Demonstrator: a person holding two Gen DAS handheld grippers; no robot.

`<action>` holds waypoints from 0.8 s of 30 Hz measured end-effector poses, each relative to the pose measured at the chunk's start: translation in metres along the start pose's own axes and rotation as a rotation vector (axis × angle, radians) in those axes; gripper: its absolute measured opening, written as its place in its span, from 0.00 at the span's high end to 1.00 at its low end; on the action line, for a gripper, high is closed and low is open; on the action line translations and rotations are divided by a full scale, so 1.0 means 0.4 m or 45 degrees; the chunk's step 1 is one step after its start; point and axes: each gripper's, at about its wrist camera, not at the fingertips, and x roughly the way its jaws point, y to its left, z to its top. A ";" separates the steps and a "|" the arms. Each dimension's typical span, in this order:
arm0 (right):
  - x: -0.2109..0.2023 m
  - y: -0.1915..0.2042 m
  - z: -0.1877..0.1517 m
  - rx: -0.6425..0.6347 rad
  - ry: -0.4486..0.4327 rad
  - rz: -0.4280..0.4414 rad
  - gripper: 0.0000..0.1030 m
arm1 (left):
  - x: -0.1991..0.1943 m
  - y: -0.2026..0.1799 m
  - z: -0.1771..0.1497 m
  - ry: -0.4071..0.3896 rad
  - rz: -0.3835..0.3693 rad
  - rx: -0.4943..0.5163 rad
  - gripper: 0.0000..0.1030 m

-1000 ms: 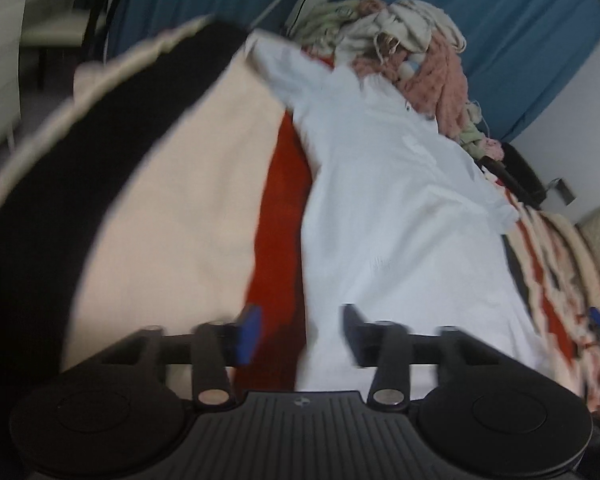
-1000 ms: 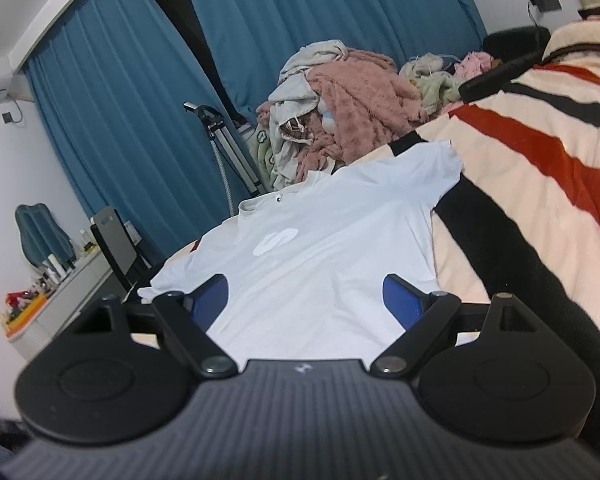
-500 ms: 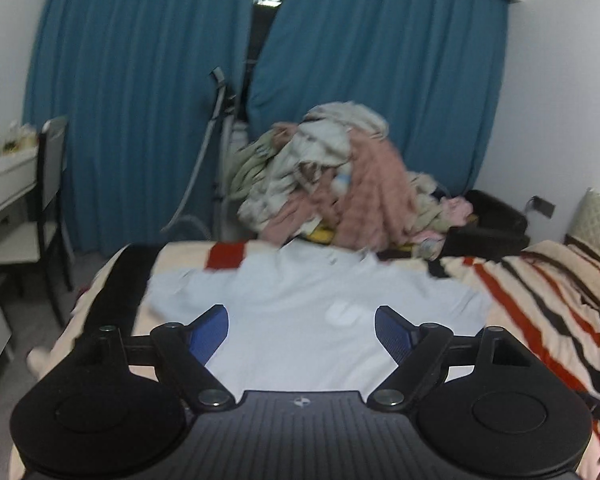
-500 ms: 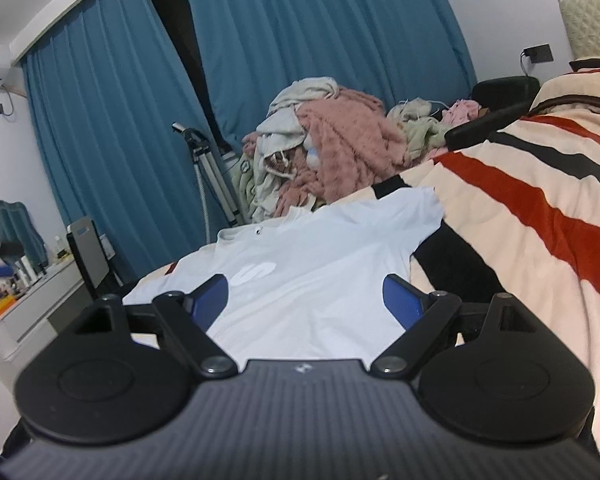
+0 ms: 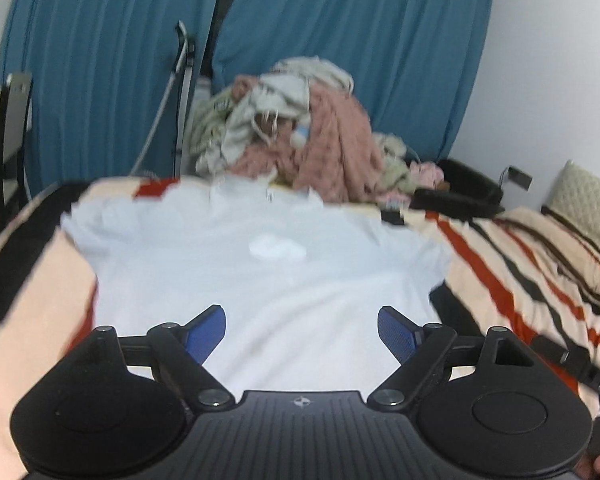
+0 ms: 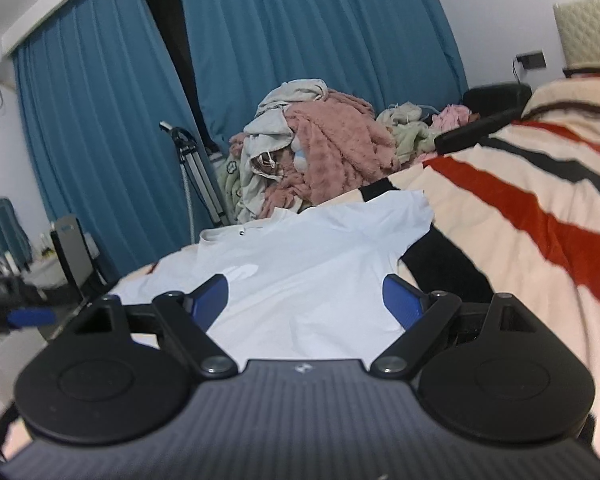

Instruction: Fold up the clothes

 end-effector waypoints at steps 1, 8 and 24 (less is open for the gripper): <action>0.000 0.004 -0.002 -0.012 -0.006 -0.004 0.16 | 0.007 -0.002 -0.020 -0.001 0.008 0.025 0.18; 0.003 0.037 -0.003 -0.073 -0.028 0.002 0.17 | -0.014 -0.008 -0.116 -0.041 -0.019 0.140 0.10; 0.156 -0.031 0.053 0.391 0.034 -0.026 0.18 | -0.055 0.019 -0.122 -0.093 0.020 0.096 0.02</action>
